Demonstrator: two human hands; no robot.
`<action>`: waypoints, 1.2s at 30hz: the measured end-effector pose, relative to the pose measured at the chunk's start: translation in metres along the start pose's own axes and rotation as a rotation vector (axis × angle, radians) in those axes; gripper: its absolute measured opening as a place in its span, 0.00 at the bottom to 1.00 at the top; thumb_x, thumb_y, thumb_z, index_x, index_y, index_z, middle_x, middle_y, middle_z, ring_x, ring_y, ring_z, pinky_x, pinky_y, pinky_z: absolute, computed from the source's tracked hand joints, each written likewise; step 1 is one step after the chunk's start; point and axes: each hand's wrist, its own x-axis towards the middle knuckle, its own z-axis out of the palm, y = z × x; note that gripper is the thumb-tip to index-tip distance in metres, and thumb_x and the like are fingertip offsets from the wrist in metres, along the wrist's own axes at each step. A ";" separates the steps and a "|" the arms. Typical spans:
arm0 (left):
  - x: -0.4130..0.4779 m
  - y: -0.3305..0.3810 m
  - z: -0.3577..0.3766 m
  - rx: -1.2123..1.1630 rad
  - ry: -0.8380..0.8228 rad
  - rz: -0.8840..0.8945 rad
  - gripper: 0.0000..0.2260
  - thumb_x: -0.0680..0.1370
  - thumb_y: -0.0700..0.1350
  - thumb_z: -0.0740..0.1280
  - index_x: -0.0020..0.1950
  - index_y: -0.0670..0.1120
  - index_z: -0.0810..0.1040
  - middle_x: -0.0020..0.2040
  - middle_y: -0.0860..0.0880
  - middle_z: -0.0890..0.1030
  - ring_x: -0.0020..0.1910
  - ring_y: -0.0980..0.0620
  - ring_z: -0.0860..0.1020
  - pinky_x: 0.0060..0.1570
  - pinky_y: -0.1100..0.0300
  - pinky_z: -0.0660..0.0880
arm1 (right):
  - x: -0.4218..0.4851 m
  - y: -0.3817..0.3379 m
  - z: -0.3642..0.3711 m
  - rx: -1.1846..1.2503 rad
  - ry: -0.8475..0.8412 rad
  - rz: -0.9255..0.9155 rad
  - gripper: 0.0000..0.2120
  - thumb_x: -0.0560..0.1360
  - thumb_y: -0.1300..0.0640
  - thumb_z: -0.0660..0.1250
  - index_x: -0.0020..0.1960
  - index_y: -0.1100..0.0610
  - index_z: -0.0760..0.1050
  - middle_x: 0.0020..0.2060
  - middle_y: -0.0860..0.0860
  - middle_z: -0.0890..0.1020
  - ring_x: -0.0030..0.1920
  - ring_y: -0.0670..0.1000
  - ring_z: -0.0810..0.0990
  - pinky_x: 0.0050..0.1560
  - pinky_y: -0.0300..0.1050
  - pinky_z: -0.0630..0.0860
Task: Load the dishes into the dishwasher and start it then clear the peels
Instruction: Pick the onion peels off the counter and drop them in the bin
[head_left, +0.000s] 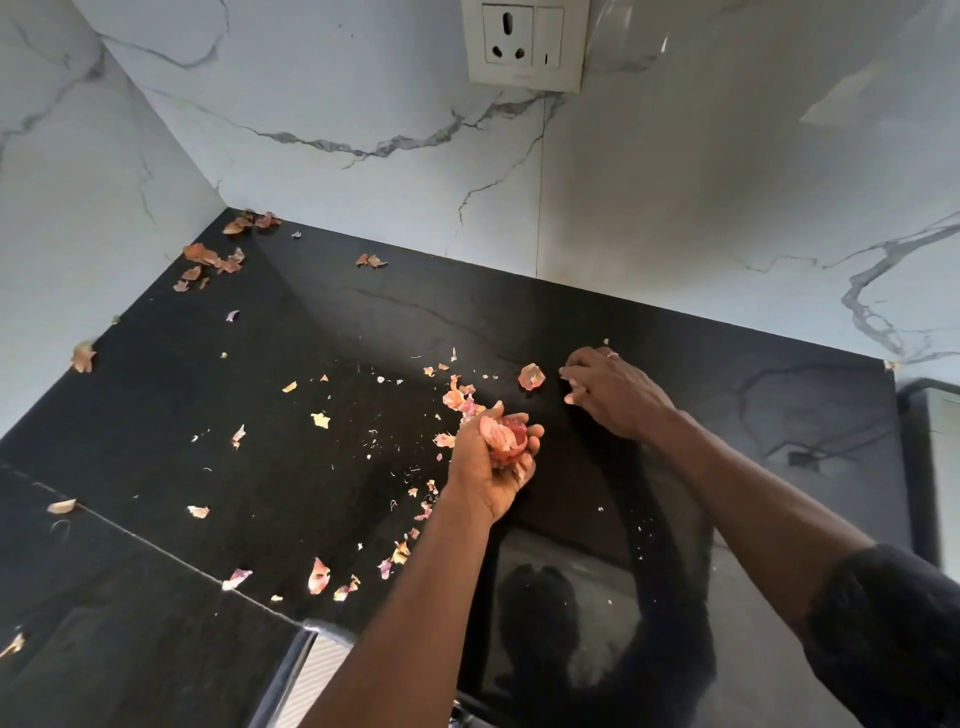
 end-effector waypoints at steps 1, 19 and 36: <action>0.000 0.000 -0.001 -0.004 -0.001 0.003 0.14 0.81 0.50 0.63 0.49 0.40 0.80 0.40 0.41 0.83 0.32 0.51 0.79 0.25 0.65 0.72 | -0.007 0.001 0.002 0.001 0.009 -0.017 0.18 0.82 0.53 0.63 0.71 0.52 0.74 0.68 0.48 0.72 0.68 0.52 0.71 0.65 0.51 0.74; -0.007 -0.007 -0.002 0.002 -0.027 -0.004 0.13 0.81 0.49 0.63 0.49 0.40 0.79 0.39 0.41 0.83 0.32 0.50 0.79 0.24 0.64 0.72 | -0.033 -0.014 0.013 -0.059 0.069 0.120 0.12 0.79 0.63 0.66 0.58 0.53 0.83 0.52 0.51 0.79 0.51 0.54 0.80 0.48 0.46 0.79; -0.023 -0.017 -0.019 0.065 -0.003 -0.006 0.13 0.81 0.49 0.62 0.47 0.40 0.79 0.38 0.42 0.82 0.31 0.51 0.78 0.23 0.65 0.71 | -0.079 -0.104 -0.015 0.650 0.302 0.282 0.06 0.74 0.61 0.75 0.48 0.51 0.85 0.41 0.43 0.84 0.41 0.38 0.82 0.40 0.28 0.76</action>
